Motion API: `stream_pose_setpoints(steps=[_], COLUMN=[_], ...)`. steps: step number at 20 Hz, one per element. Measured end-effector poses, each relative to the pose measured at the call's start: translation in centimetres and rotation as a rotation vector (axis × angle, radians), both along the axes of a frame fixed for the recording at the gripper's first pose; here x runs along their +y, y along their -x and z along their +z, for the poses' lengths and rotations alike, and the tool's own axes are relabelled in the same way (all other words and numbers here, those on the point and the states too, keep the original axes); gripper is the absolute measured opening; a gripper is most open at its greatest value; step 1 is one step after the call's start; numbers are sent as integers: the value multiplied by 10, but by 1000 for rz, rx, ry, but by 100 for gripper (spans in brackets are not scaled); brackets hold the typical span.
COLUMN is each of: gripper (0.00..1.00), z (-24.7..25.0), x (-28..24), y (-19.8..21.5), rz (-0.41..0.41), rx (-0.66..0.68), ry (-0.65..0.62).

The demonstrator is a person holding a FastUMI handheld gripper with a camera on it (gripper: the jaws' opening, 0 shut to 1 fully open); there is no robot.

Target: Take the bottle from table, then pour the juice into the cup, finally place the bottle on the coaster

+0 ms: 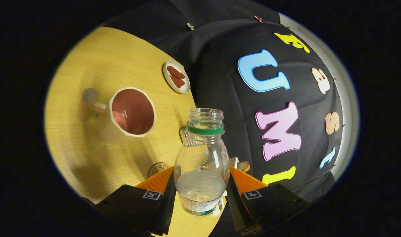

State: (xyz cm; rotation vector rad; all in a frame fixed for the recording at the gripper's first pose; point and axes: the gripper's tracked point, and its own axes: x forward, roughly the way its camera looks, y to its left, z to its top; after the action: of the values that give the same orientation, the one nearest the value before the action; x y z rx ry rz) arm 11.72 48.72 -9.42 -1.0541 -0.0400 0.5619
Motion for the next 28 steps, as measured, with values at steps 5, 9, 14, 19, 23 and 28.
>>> stream_pose_setpoints(steps=[5,9,14,19,23,28], gripper=[74,74,74,74,74,74], z=[-4,-7,-14,-21,-25,-29], x=[8,18,26,25,27,33], y=[-5,-8,-9,-13,-14,-14], rz=[25,54,85,87,104,132], rx=[-48,-91,-137,-144,-164,-181], ry=[78,147,228,274,313,351])
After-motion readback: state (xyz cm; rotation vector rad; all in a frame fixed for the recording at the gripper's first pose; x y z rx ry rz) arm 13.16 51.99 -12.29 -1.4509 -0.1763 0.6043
